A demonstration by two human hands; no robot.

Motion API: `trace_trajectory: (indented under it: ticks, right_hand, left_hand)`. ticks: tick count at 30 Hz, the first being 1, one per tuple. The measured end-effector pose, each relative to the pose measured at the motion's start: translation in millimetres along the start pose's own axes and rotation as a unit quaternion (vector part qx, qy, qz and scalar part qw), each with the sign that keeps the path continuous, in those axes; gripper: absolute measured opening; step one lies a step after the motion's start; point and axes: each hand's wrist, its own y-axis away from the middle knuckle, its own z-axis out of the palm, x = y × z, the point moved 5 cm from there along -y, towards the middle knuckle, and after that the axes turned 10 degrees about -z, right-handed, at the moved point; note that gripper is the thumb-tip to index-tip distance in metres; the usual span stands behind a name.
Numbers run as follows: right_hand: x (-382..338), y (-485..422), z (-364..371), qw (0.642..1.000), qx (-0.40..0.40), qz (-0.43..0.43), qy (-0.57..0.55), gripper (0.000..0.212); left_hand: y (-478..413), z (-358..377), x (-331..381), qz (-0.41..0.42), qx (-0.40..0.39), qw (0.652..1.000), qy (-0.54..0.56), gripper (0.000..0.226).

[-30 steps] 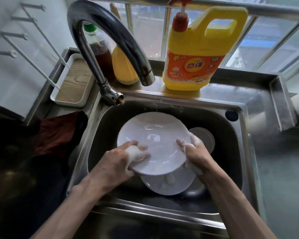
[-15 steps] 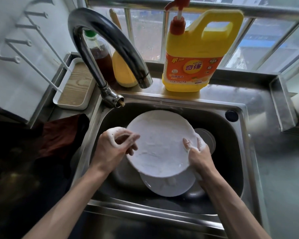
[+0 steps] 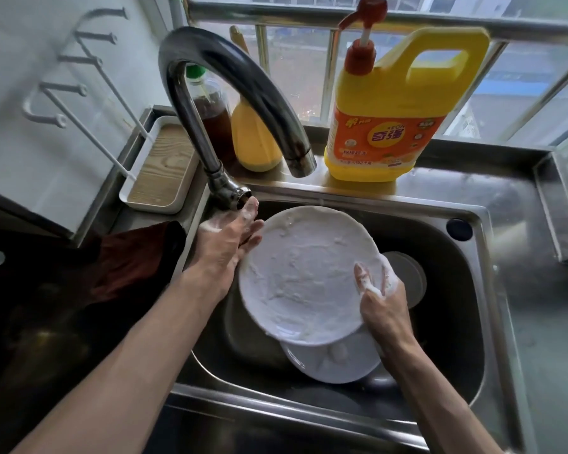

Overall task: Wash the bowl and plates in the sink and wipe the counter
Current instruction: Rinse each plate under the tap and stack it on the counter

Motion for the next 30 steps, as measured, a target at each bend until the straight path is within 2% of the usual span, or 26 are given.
trace_trajectory:
  ticks: [4,10,16,30]
  right_hand:
    - [2,-2,2,1.0,-0.003,0.001,-0.001,0.02]
    - [-1,-5,4,1.0,-0.005,-0.003,0.003,0.022]
    - [-6,-10,2,1.0,-0.008,-0.012,0.012,0.021]
    - [-2,-8,11,1.0,-0.013,-0.001,0.018,0.021]
  left_hand:
    - [-6,4,7,0.082,0.078,0.992,-0.05,0.021]
    - [-14,12,-6,0.087,0.111,0.989,0.044,0.008]
    - [-16,16,-8,0.107,0.144,0.982,0.052,0.011]
    - [-13,18,-8,0.113,0.147,0.981,0.06,0.012]
